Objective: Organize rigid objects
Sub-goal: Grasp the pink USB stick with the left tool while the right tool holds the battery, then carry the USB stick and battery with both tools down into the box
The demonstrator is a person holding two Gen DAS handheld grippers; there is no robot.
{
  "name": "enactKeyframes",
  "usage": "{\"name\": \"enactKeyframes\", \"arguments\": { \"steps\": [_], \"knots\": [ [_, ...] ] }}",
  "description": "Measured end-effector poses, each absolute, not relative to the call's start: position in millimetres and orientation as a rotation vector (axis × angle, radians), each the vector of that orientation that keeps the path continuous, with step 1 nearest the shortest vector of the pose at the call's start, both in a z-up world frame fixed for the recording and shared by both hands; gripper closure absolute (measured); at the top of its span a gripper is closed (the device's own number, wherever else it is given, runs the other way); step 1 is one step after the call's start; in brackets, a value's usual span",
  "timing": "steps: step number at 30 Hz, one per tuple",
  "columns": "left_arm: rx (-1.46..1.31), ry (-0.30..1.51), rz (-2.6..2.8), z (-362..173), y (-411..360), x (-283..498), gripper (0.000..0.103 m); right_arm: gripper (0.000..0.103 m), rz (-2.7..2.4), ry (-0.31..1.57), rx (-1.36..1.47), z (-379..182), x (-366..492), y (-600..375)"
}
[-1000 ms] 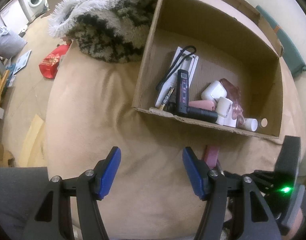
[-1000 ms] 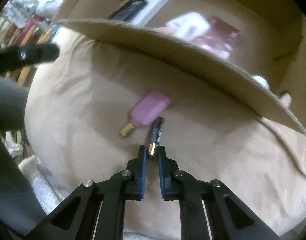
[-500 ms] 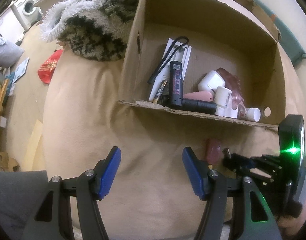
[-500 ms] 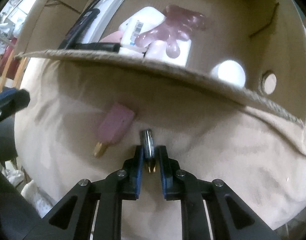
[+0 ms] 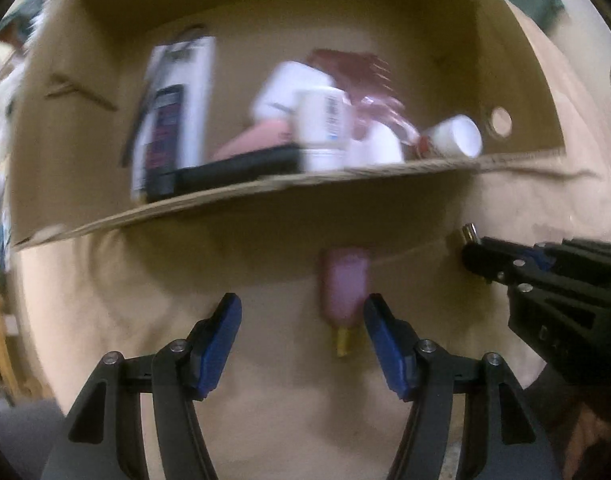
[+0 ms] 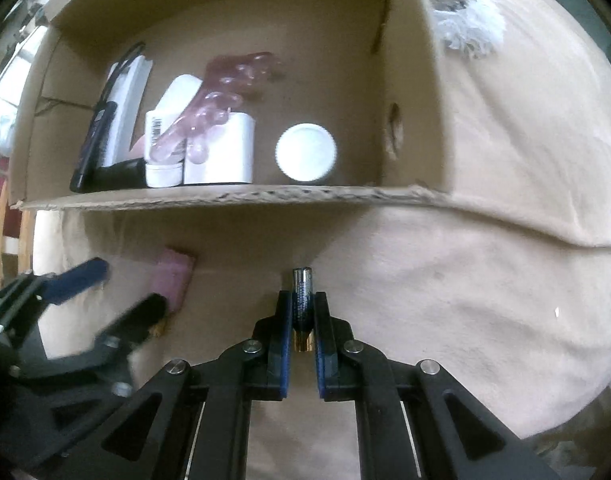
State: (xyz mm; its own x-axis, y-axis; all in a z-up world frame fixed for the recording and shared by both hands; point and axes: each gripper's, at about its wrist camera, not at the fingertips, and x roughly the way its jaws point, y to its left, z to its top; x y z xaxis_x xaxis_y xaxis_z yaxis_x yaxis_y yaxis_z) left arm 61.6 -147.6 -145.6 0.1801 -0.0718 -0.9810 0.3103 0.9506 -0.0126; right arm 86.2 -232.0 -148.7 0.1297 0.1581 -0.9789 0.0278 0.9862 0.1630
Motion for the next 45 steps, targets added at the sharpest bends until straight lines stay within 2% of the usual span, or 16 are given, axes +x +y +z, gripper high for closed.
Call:
{"name": "enactKeyframes", "arguments": {
  "steps": [4, 6, 7, 15, 16, 31, 32, 33, 38, 42, 45],
  "knots": [
    [0.221, 1.403, -0.271, -161.8, -151.7, 65.1, 0.046, 0.093, 0.101, 1.429, 0.168, -141.7, 83.3, -230.1],
    [0.218, 1.398, -0.264, -163.4, -151.2, 68.2, 0.059, 0.093, 0.107, 1.427, 0.168, -139.3, 81.9, -238.6],
    [0.225, 1.391, -0.251, -161.8, -149.5, 69.6, 0.08, 0.093, 0.112, 1.426, 0.166, -136.1, 83.7, -240.5],
    [0.153, 1.364, -0.148, -144.7, -111.0, 72.3, 0.085, 0.093, 0.166, 1.406, 0.159, -123.1, 79.4, -241.2],
    [0.148, 1.355, -0.137, -140.5, -106.4, 71.2, 0.094, 0.093, 0.178, 1.398, 0.16, -118.1, 76.9, -238.6],
    [-0.041, 1.204, -0.171, -48.2, -54.0, 48.1, 0.095, 0.093, 0.346, 1.136, 0.289, -35.6, 45.9, -255.1],
    [-0.053, 1.186, -0.173, -40.9, -49.0, 48.1, 0.096, 0.093, 0.355, 1.108, 0.305, -30.1, 44.9, -258.1],
    [-0.059, 1.174, -0.173, -37.4, -51.3, 49.6, 0.103, 0.093, 0.364, 1.079, 0.317, -22.5, 44.6, -261.0],
    [-0.069, 1.115, -0.177, -10.8, -46.2, 65.9, 0.102, 0.093, 0.384, 1.013, 0.337, -5.9, 61.8, -258.3],
    [-0.064, 1.106, -0.164, -2.6, -42.3, 85.8, 0.102, 0.093, 0.367, 1.012, 0.316, -4.8, 83.7, -256.5],
    [-0.017, 1.166, -0.128, -22.8, -43.3, 88.1, 0.1, 0.093, 0.354, 1.025, 0.32, -13.1, 95.6, -257.8]
  ]
}}
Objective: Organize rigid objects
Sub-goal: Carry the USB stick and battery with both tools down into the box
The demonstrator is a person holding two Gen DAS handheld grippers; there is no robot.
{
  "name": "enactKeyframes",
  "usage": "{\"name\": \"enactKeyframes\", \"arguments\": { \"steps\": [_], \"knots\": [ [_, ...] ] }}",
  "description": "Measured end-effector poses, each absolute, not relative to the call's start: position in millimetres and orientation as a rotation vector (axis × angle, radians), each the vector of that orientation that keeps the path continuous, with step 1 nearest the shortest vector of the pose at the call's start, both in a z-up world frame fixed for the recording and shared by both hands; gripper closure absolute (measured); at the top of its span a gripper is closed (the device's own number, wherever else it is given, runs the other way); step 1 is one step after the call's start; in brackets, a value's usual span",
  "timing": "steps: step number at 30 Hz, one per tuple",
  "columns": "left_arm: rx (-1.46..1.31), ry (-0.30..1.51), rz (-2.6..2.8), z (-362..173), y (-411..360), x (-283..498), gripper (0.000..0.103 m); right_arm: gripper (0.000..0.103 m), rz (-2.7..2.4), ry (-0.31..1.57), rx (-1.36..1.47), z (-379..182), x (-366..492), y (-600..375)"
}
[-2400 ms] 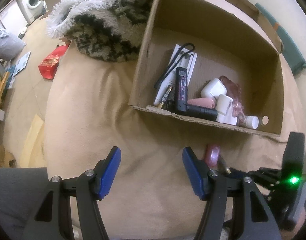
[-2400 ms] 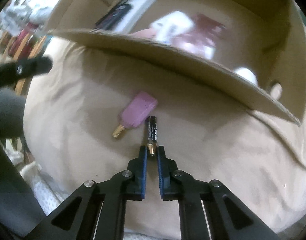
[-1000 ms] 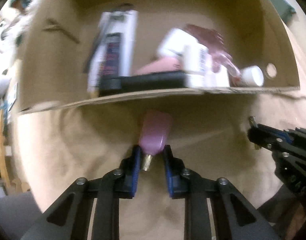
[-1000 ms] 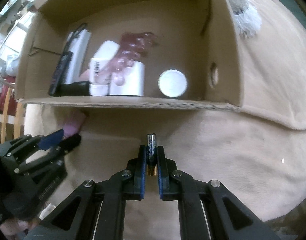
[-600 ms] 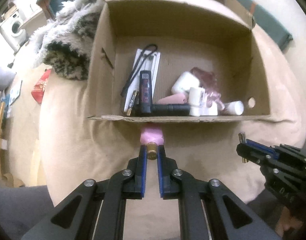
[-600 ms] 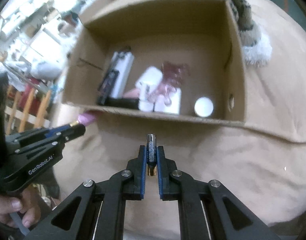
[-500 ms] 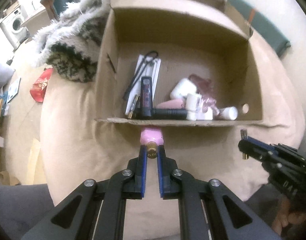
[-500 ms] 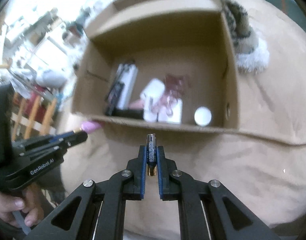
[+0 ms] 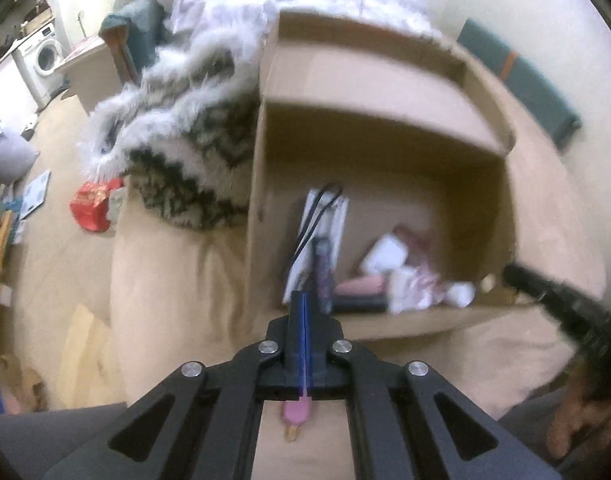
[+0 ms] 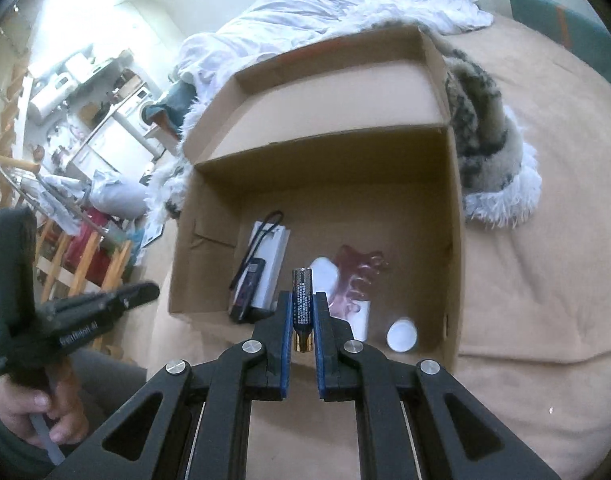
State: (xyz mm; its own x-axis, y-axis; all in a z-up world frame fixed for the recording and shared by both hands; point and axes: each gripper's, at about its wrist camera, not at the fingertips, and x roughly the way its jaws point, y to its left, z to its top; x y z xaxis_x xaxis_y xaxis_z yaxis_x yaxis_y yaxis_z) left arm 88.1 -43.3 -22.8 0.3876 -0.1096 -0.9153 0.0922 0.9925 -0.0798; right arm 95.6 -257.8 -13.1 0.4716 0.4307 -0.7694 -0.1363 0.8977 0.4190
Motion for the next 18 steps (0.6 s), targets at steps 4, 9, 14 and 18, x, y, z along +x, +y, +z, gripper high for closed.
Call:
{"name": "enactKeyframes", "arguments": {
  "steps": [4, 9, 14, 18],
  "knots": [
    [0.042, 1.38, -0.122, -85.0, -49.3, 75.6, 0.044, 0.093, 0.332, 1.081, 0.329, -33.5, 98.5, -256.1],
    [0.119, 1.531, -0.147, -137.9, -68.7, 68.7, 0.052, 0.093, 0.331, 1.092, 0.315, -39.5, 100.5, -251.4],
    [0.156, 1.554, -0.158, -149.0, -73.4, 65.0, 0.08, 0.093, 0.319, 1.093, 0.322, -40.7, 99.9, -254.6],
    [0.13, 1.44, -0.179, -111.3, -72.8, 63.6, 0.08, 0.093, 0.319, 1.091, 0.329, -39.4, 100.6, -255.1]
  ]
}}
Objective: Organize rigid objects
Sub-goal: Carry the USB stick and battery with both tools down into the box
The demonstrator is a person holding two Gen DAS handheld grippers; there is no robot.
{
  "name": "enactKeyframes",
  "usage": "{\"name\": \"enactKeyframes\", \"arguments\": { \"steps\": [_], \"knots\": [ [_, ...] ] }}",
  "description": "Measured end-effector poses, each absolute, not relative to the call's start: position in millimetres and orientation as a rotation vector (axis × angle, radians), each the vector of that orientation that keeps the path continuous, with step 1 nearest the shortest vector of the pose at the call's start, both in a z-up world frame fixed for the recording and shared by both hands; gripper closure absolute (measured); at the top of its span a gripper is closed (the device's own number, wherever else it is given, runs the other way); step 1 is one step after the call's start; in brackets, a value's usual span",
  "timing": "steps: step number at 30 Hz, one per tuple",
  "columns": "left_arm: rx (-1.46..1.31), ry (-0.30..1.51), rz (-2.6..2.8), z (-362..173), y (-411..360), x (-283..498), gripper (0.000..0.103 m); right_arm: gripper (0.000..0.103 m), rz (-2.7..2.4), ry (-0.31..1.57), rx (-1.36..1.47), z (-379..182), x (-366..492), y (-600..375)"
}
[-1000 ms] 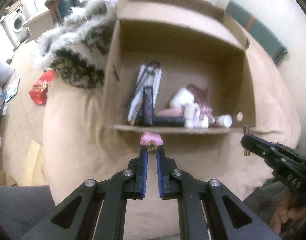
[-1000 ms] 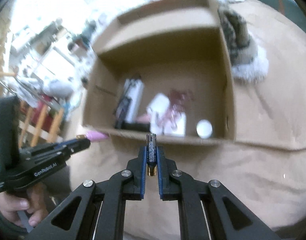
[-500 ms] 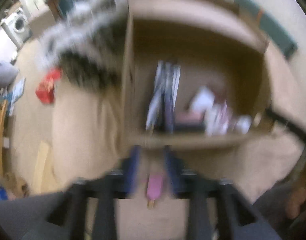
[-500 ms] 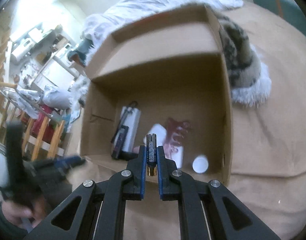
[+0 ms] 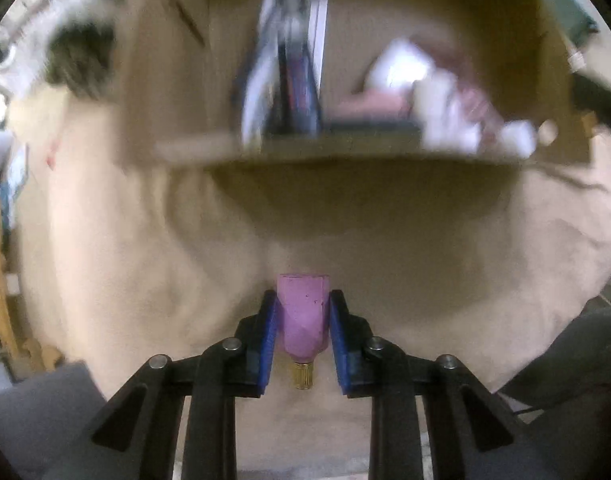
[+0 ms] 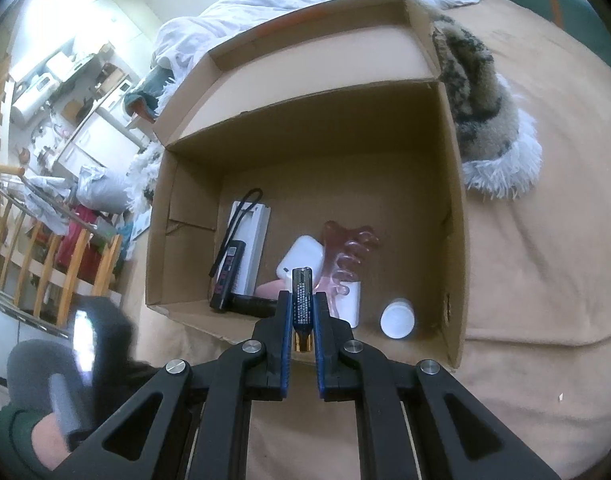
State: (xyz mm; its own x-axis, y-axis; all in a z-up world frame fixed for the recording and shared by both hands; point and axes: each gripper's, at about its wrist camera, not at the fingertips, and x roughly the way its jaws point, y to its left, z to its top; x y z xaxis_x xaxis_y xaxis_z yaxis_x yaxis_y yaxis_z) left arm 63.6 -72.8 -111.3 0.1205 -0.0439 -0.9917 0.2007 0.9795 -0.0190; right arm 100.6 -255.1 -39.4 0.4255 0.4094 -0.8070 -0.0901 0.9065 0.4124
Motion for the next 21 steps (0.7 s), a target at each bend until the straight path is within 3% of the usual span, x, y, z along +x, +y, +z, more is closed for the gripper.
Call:
{"name": "enactKeyframes", "arguments": {
  "steps": [6, 12, 21],
  "knots": [
    [0.023, 1.231, -0.195, -36.9, -65.1, 70.7, 0.08, 0.093, 0.328, 1.083, 0.313, -35.8, 107.9, -251.0],
    [-0.032, 1.141, -0.162, -4.4, -56.0, 116.6, 0.08, 0.093, 0.304, 1.091, 0.285, -42.5, 133.1, -249.9],
    [-0.05, 1.143, -0.115, -39.8, -61.4, 170.1, 0.08, 0.093, 0.276, 1.146, 0.306, -65.6, 154.1, -240.5]
  ]
}}
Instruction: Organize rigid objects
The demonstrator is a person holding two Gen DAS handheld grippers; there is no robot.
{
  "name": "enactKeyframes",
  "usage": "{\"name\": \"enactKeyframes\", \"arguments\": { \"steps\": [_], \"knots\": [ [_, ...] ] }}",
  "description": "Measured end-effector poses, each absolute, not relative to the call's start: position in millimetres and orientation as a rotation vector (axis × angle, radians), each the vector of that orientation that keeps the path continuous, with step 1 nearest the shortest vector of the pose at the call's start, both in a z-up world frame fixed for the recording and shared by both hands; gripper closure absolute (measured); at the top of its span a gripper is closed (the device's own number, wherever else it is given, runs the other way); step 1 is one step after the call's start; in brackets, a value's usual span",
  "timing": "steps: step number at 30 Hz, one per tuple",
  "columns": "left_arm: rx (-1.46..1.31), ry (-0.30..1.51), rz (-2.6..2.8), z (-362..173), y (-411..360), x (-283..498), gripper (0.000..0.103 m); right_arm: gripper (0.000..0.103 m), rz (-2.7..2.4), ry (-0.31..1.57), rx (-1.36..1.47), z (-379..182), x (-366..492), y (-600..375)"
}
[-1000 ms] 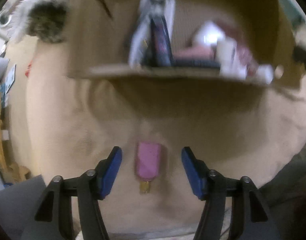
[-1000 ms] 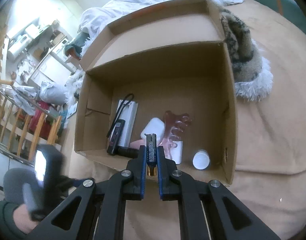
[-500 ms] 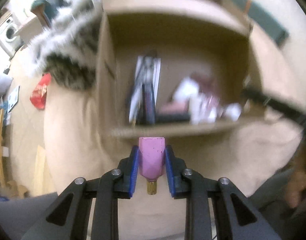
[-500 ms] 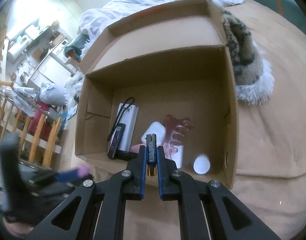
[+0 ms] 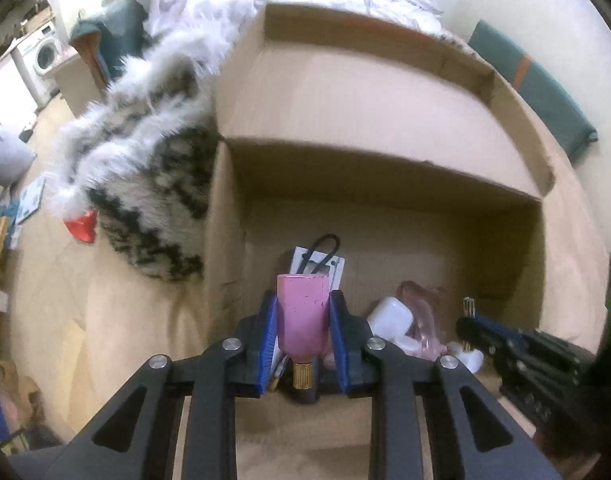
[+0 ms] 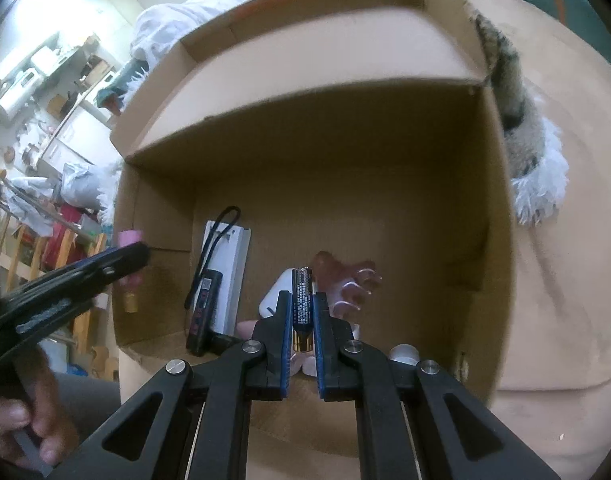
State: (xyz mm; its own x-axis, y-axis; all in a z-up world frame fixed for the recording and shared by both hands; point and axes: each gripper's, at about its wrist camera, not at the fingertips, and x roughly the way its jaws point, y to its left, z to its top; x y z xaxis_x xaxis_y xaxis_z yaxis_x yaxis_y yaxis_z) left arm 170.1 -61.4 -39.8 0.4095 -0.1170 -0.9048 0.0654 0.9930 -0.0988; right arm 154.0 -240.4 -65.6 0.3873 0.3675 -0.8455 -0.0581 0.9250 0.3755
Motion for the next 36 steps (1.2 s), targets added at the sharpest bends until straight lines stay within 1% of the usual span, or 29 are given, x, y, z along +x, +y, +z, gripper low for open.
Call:
{"name": "enactKeyframes", "arguments": {
  "steps": [5, 13, 15, 16, 17, 18, 19, 20, 21, 23, 25, 26, 27, 30, 32, 36],
  "knots": [
    [0.031, 1.129, -0.114, -62.7, -67.8, 172.9, 0.08, 0.093, 0.273, 1.169, 0.301, -73.8, 157.1, -234.1],
    [0.04, 1.139, -0.117, -69.5, -75.0, 171.8, 0.08, 0.093, 0.243, 1.196, 0.326, -83.3, 159.6, -236.3],
    [0.047, 1.131, -0.112, -68.5, -77.2, 173.0, 0.074, 0.092, 0.24, 1.173, 0.345, -77.9, 158.9, -239.3],
    [0.048, 1.117, -0.109, -65.5, -77.4, 171.5, 0.063, 0.091, 0.236, 1.158, 0.35, -74.5, 158.7, -242.6],
    [0.048, 1.101, -0.105, -61.4, -77.7, 170.1, 0.049, 0.083, 0.229, 1.139, 0.354, -69.4, 158.2, -244.8],
    [0.047, 1.075, -0.093, -55.2, -77.0, 167.4, 0.043, 0.07, 0.225, 1.118, 0.361, -64.0, 157.6, -247.1],
    [0.047, 1.056, -0.086, -50.3, -76.5, 165.2, 0.038, 0.061, 0.227, 1.097, 0.371, -58.5, 156.9, -249.3],
    [0.048, 1.043, -0.084, -45.8, -76.1, 163.1, 0.038, 0.036, 0.228, 1.072, 0.383, -52.8, 155.8, -251.6],
    [0.052, 1.035, -0.084, -40.9, -76.4, 160.5, 0.038, 0.024, 0.222, 1.051, 0.391, -48.4, 154.4, -253.7],
    [0.061, 1.041, -0.077, -35.8, -76.1, 157.7, 0.038, 0.024, 0.212, 1.005, 0.401, -38.0, 150.5, -256.3],
    [0.06, 1.066, -0.081, -30.3, -73.4, 154.0, 0.038, 0.019, 0.213, 0.99, 0.412, -30.3, 148.8, -255.4],
    [0.059, 1.077, -0.082, -27.2, -72.0, 152.2, 0.038, 0.008, 0.21, 0.978, 0.421, -26.4, 147.3, -256.5],
    [0.056, 1.082, -0.083, -22.2, -69.0, 150.5, 0.038, 0.0, 0.209, 0.963, 0.43, -22.5, 145.9, -258.3],
    [0.044, 1.077, -0.078, -10.4, -59.4, 141.9, 0.035, 0.0, 0.205, 0.946, 0.431, -12.8, 138.2, -259.3],
    [0.034, 1.07, -0.069, -0.8, -53.4, 131.6, 0.026, 0.0, 0.195, 0.95, 0.408, -6.9, 131.9, -256.7],
    [0.019, 1.046, -0.063, 18.2, -45.1, 111.3, 0.019, 0.0, 0.189, 0.943, 0.388, 8.4, 114.6, -253.4]
  ]
}}
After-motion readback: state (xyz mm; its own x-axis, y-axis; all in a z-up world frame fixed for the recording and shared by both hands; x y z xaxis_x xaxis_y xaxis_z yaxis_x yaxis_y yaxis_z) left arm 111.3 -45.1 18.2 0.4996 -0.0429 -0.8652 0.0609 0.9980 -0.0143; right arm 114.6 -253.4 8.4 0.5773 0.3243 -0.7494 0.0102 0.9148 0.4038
